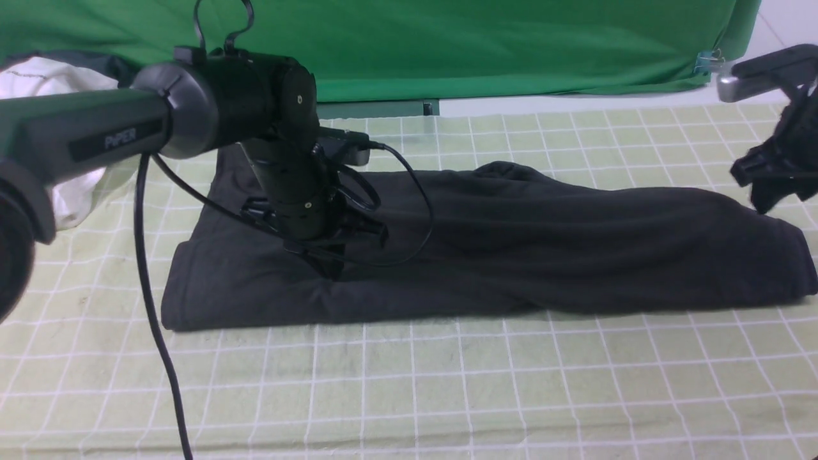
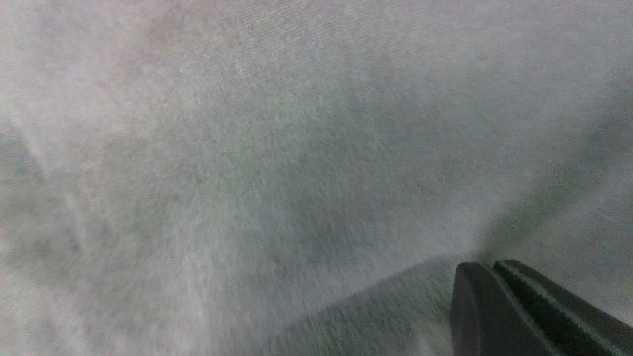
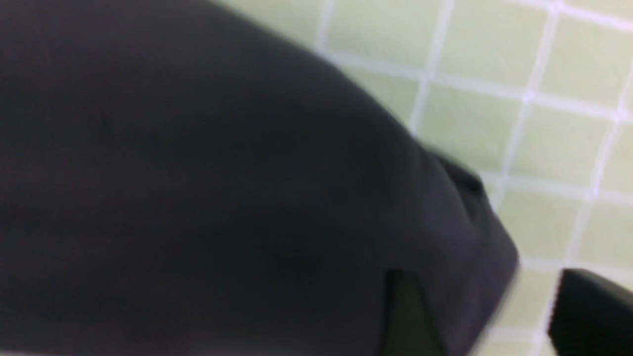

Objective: Fold a long-sleeved shirt over a green coffee tablecloth.
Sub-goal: 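Pull the folded dark garment lengthwise by its ends to straighten it flat on the table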

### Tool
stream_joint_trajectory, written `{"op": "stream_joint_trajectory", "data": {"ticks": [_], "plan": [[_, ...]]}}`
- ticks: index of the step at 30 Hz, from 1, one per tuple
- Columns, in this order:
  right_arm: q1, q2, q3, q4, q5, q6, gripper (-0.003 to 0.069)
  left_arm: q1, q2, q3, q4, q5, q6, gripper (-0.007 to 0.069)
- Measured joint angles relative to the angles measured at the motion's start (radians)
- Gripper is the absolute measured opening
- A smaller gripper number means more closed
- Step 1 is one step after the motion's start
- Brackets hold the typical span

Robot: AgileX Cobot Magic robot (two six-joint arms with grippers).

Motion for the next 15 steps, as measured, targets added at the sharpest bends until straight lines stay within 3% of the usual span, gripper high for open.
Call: {"op": "stream_joint_trajectory", "data": {"ticks": [1,2,5,8,11,12,13,15], "plan": [[-0.004,-0.004,0.000,0.000,0.009,0.001,0.0282,0.000,-0.007,0.000,0.000,0.001,0.000,0.0011],[-0.033,-0.009,0.002,-0.001,0.045,0.007,0.0137,0.000,-0.027,0.001,-0.001,0.005,0.000,0.0011],[-0.075,-0.009,0.025,0.003,0.073,0.031,0.0040,0.000,-0.045,0.005,-0.001,0.005,0.000,0.0011],[-0.121,-0.009,0.062,0.055,0.092,0.035,0.0037,0.000,-0.050,0.031,-0.001,-0.016,0.000,0.0011],[-0.158,-0.006,0.121,0.197,0.071,-0.019,0.0213,0.000,-0.045,0.077,-0.002,-0.068,0.000,0.0011],[-0.158,-0.006,0.123,0.202,0.071,-0.019,0.0227,0.000,-0.044,0.082,-0.002,-0.070,0.000,0.0011],[-0.160,0.003,0.133,0.227,0.039,-0.035,0.0359,0.000,-0.043,0.099,-0.001,-0.083,0.000,0.0011],[-0.160,0.011,0.133,0.236,0.023,-0.041,0.0426,0.000,-0.043,0.103,-0.001,-0.097,0.000,0.0011]]}}
